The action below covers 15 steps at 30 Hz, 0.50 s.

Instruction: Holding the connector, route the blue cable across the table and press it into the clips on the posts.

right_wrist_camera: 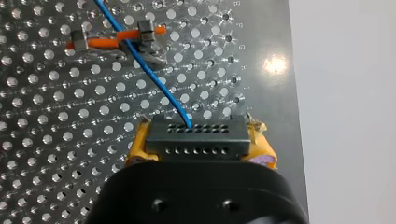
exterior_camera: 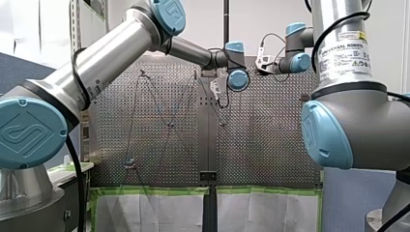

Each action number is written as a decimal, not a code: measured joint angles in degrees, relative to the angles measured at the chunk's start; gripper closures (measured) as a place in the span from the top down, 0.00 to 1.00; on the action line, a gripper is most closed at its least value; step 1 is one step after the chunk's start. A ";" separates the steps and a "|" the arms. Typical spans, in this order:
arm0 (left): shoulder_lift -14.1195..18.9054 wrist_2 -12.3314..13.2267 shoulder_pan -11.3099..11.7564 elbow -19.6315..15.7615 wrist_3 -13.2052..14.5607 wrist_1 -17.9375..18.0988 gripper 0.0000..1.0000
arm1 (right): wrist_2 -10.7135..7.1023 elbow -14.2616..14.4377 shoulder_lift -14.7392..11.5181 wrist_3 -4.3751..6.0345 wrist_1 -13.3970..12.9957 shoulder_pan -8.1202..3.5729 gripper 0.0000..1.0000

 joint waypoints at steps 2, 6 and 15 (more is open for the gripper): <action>0.00 -0.48 -0.22 0.00 -0.44 -0.76 0.32 | -0.04 -0.02 0.01 -0.03 0.03 0.00 0.00; 0.01 -2.01 -0.60 0.00 -1.21 -2.48 0.50 | -0.07 -0.02 0.01 -0.07 0.05 0.00 0.00; 0.07 -5.40 -1.36 -0.11 -2.33 -6.65 1.00 | -0.09 -0.02 0.01 -0.15 0.05 0.01 0.00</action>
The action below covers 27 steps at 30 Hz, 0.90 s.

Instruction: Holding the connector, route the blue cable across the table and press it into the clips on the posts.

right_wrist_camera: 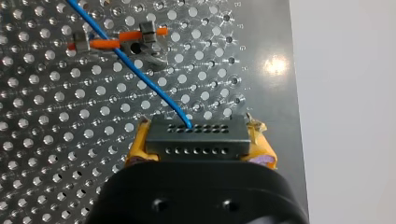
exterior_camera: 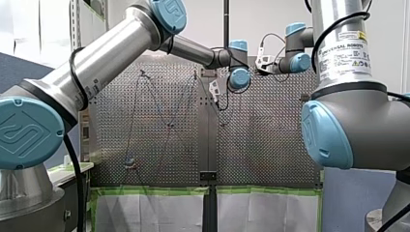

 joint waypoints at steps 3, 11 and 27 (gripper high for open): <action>0.00 -0.29 -0.33 -0.26 -0.56 -1.67 1.00 | -0.04 0.00 0.00 -0.02 0.01 0.00 0.00; 0.25 -0.38 -1.81 -0.68 -2.20 -5.76 1.00 | -0.07 0.02 0.00 -0.03 0.09 0.00 0.00; 2.36 -3.19 -4.67 -2.07 -3.01 -7.62 1.00 | -0.08 -0.01 0.00 0.01 0.15 0.00 0.00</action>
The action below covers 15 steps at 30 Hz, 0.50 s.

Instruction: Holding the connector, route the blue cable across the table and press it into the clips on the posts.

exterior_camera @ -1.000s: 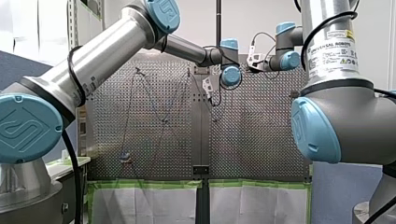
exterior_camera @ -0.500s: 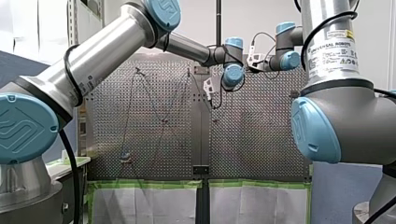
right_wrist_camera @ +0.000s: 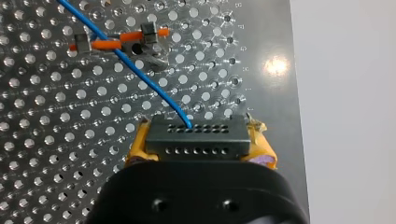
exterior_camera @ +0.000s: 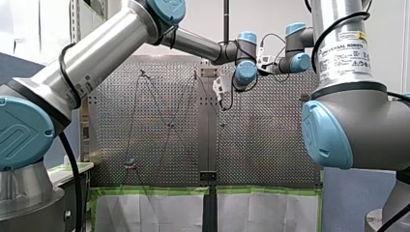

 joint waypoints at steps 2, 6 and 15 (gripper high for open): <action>1.06 0.13 -0.07 -1.05 0.09 0.95 1.00 | 0.00 0.00 0.00 0.03 0.01 0.00 0.00; 2.91 0.58 -0.19 -2.91 0.52 2.74 1.00 | 0.00 0.00 0.00 0.02 -0.03 0.00 0.00; 6.70 0.81 0.48 -6.71 -0.32 6.52 1.00 | 0.00 -0.01 0.00 0.03 -0.05 -0.13 0.00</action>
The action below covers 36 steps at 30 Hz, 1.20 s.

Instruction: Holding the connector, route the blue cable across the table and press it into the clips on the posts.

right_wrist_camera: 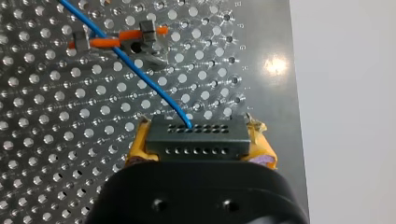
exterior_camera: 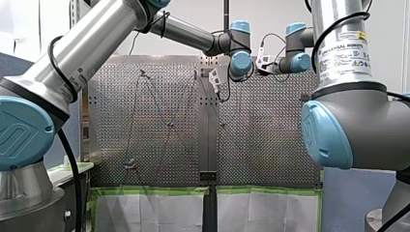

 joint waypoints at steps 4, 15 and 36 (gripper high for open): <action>1.73 0.03 0.21 -1.73 -1.38 1.73 1.00 | -0.02 0.00 0.00 0.00 -0.01 -0.30 0.00; 7.27 2.80 -0.97 -7.27 -5.46 7.27 1.00 | -0.08 0.00 0.00 -0.11 0.06 -1.29 0.00; 17.80 -0.06 -0.94 -17.80 -4.57 17.81 1.00 | -0.09 -0.01 0.00 0.02 0.08 -1.67 0.00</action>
